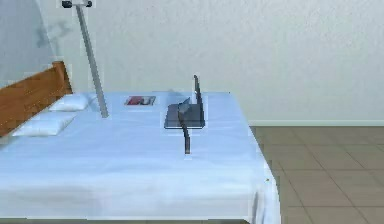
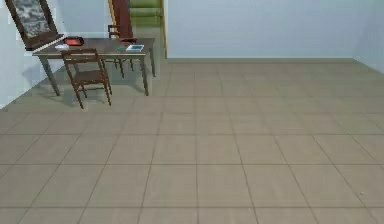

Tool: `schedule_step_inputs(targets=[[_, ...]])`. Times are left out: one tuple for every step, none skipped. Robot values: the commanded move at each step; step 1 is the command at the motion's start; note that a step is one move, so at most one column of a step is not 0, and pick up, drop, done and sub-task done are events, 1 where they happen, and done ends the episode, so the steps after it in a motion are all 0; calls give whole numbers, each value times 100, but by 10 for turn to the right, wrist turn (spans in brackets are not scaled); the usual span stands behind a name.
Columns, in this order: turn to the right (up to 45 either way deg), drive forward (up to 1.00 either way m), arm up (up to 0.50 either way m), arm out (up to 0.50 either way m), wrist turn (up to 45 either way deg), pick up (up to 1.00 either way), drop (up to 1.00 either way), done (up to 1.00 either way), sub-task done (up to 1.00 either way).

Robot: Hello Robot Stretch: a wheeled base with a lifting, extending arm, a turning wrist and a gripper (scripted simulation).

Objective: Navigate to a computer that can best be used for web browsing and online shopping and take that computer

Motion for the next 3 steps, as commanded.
schedule_step_inputs(targets=[[0,25,0,0,0,0,0,0,0],[-450,0,0,0,0,0,0,0,0],[-420,0,0,0,0,0,0,0,0]])
